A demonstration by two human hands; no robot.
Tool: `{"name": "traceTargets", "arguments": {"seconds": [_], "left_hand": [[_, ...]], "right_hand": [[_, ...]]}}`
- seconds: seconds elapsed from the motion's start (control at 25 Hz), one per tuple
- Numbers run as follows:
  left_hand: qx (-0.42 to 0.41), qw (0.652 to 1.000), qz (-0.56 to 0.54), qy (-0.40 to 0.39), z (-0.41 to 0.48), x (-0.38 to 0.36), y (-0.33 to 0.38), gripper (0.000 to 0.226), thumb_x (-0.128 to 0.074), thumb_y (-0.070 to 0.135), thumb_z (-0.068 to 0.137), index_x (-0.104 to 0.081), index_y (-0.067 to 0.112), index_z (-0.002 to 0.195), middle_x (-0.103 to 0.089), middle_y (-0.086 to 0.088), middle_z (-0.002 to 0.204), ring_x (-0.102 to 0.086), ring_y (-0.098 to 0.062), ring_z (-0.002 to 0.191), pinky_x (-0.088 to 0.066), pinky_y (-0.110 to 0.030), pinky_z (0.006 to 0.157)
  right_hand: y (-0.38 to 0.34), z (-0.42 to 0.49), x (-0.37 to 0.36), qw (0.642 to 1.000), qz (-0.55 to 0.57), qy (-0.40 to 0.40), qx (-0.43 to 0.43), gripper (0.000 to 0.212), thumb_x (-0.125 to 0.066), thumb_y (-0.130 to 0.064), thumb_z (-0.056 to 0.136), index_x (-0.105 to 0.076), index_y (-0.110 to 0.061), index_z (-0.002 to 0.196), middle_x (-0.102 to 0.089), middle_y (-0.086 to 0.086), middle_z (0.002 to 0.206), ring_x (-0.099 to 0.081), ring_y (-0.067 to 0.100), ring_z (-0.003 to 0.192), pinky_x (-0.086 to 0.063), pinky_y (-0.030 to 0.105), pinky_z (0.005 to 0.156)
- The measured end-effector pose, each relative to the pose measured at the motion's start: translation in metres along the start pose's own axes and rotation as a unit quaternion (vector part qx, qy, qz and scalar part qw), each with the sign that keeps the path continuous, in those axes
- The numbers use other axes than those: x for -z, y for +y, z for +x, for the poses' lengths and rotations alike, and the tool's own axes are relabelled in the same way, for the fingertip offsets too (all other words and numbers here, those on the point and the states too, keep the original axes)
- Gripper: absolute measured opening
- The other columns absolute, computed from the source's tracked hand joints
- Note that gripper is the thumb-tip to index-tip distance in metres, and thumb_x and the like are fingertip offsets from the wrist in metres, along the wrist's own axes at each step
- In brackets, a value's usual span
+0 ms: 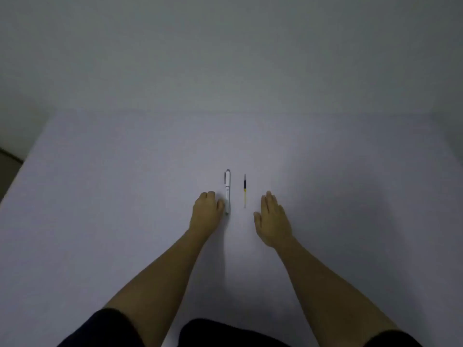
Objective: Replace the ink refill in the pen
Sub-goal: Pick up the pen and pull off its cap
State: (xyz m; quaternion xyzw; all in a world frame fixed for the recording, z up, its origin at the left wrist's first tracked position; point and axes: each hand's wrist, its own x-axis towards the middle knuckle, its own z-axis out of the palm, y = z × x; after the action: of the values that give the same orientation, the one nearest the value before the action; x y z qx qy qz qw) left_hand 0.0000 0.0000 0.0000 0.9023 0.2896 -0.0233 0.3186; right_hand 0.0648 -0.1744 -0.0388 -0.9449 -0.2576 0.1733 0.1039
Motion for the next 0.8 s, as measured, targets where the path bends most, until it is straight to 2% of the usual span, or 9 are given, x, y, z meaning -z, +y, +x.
{"name": "traceTargets", "arguments": {"seconds": [0.2, 0.44, 0.64, 0.8], "left_hand": [[0.018, 1.0, 0.005, 0.011, 0.026, -0.017, 0.015, 0.03, -0.047, 0.023, 0.094, -0.052, -0.006, 0.1, -0.059, -0.026, 0.097, -0.057, -0.037, 0.084, -0.045, -0.04, 0.069], [0.046, 0.998, 0.032, 0.03, 0.046, -0.029, 0.032, 0.025, -0.047, 0.018, 0.094, -0.053, -0.005, 0.101, -0.06, -0.025, 0.098, -0.059, -0.037, 0.086, -0.048, -0.042, 0.073], [0.073, 0.995, -0.019, 0.067, 0.042, -0.014, 0.039, 0.018, -0.046, 0.012, 0.093, -0.054, -0.004, 0.095, -0.061, -0.025, 0.094, -0.057, -0.035, 0.079, -0.039, -0.036, 0.062], [0.001, 0.992, -0.072, 0.101, 0.013, 0.009, 0.035, 0.014, -0.053, 0.014, 0.089, -0.054, 0.001, 0.086, -0.058, -0.016, 0.081, -0.049, -0.024, 0.066, -0.04, -0.034, 0.057]], "right_hand": [[0.004, 0.002, -0.025, 0.999, 0.016, 0.031, -0.007, 0.06, -0.031, -0.031, 0.098, -0.008, -0.005, 0.147, -0.004, 0.012, 0.159, -0.004, 0.024, 0.147, -0.006, 0.037, 0.119], [0.005, 0.003, -0.032, 0.996, 0.02, 0.083, -0.001, 0.058, -0.036, -0.028, 0.095, -0.019, -0.004, 0.146, -0.017, 0.014, 0.156, -0.015, 0.028, 0.145, -0.008, 0.038, 0.116], [-0.004, 0.001, -0.016, 0.994, 0.034, 0.105, 0.021, 0.058, -0.04, -0.026, 0.094, -0.023, -0.001, 0.144, -0.023, 0.016, 0.154, -0.02, 0.03, 0.144, -0.014, 0.042, 0.116], [-0.003, -0.014, -0.003, 0.994, 0.048, 0.093, 0.036, 0.055, -0.035, -0.027, 0.098, -0.019, -0.005, 0.146, -0.015, 0.012, 0.158, -0.013, 0.024, 0.146, -0.01, 0.038, 0.119]]}}
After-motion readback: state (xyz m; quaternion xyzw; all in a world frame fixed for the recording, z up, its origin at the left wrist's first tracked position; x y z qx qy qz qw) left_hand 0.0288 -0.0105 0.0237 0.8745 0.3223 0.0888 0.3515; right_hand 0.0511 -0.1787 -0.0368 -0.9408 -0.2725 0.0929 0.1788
